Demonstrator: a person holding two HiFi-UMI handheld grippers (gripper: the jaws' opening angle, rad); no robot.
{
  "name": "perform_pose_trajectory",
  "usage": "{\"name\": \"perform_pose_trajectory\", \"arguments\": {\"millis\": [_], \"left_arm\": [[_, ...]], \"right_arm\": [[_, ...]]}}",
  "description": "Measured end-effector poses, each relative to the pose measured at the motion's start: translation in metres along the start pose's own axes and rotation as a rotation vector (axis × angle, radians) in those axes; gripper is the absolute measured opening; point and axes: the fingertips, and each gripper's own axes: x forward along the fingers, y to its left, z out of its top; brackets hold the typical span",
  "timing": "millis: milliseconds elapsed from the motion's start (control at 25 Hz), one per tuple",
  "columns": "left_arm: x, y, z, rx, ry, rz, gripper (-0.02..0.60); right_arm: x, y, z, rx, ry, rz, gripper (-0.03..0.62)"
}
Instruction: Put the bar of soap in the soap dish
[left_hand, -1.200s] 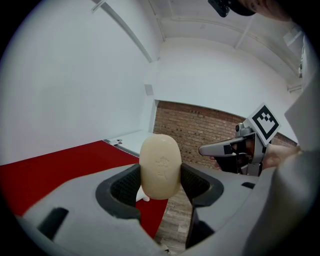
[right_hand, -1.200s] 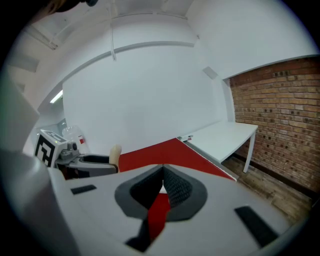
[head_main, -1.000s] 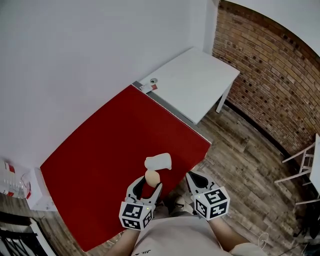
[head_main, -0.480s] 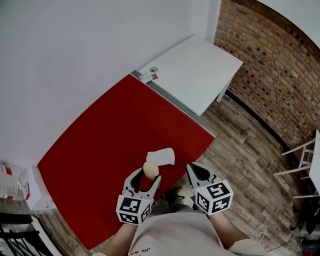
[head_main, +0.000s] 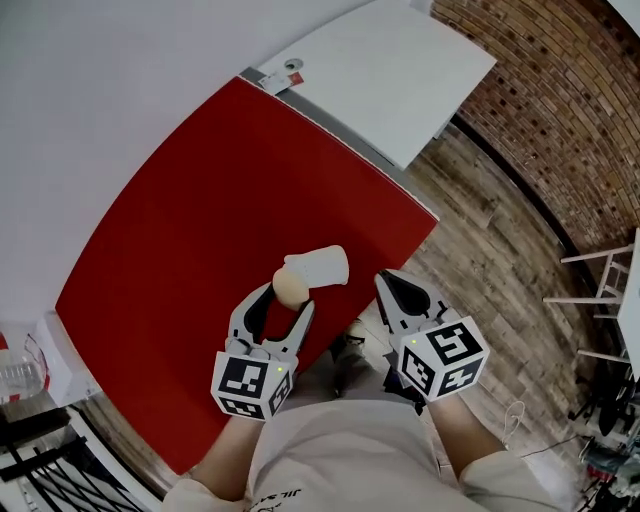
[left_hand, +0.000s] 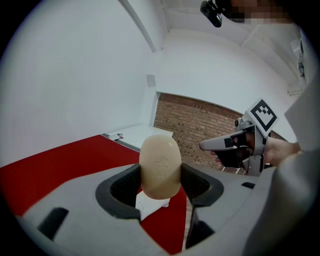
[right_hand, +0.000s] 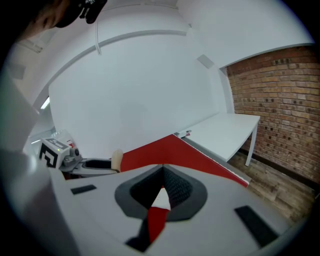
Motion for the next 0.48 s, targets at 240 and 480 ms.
{"name": "perform_pose_trajectory", "arguments": {"millis": [240,480], "left_arm": [[0.020,0.015,-0.014,0.010,0.022,-0.005,0.259],[0.035,0.021,-0.028,-0.007,0.049,-0.006,0.261]], "right_arm": [[0.018,-0.005,-0.007,0.008,0.018,-0.006,0.003],[0.027,-0.016,-0.015,0.010,0.042,-0.005,0.003]]}}
